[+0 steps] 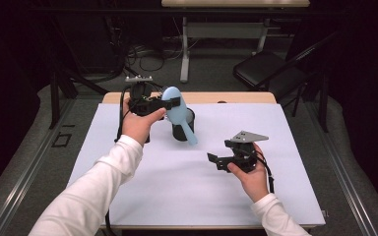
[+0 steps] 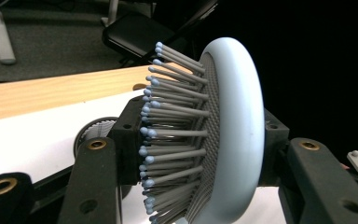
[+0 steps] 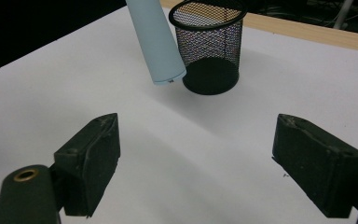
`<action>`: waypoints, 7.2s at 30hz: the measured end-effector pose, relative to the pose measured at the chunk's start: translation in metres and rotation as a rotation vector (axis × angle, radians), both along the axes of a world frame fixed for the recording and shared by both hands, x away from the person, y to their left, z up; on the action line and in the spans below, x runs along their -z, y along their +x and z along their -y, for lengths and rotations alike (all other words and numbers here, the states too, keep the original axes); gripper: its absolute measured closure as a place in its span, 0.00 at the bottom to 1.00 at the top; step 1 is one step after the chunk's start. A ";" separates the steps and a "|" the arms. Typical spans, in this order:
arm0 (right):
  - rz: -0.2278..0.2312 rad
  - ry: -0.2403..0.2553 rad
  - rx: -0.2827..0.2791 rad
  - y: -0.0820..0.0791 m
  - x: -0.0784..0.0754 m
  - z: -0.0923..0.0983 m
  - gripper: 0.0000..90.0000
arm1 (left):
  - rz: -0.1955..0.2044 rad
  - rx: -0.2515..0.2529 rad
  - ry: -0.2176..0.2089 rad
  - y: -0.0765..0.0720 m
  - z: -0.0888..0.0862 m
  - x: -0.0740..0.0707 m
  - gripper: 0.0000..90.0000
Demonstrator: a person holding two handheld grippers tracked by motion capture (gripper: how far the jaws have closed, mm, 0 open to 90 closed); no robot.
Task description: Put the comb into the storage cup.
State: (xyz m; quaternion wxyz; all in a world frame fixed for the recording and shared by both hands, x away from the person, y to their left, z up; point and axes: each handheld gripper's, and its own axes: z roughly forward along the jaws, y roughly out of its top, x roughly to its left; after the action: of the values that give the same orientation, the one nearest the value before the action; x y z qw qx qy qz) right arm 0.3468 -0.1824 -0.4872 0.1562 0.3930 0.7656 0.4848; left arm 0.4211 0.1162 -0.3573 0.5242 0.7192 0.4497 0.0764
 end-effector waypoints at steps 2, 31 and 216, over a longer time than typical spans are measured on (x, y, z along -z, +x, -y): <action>0.009 -0.007 -0.007 -0.001 0.000 0.000 0.15 | 0.005 -0.002 0.009 0.001 -0.001 -0.002 0.55; 0.025 -0.048 0.009 -0.001 0.001 -0.004 0.00 | 0.117 -0.018 0.050 0.016 -0.005 -0.034 0.55; -0.006 -0.063 -0.035 0.002 0.006 -0.002 0.00 | 0.155 -0.150 0.273 0.072 0.044 0.059 0.45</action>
State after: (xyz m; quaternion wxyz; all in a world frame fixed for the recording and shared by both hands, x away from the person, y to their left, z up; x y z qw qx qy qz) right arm 0.3492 -0.1807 -0.4932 0.1579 0.3758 0.7877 0.4619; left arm 0.4930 0.0727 -0.4160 0.4476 0.7402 0.4455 0.2308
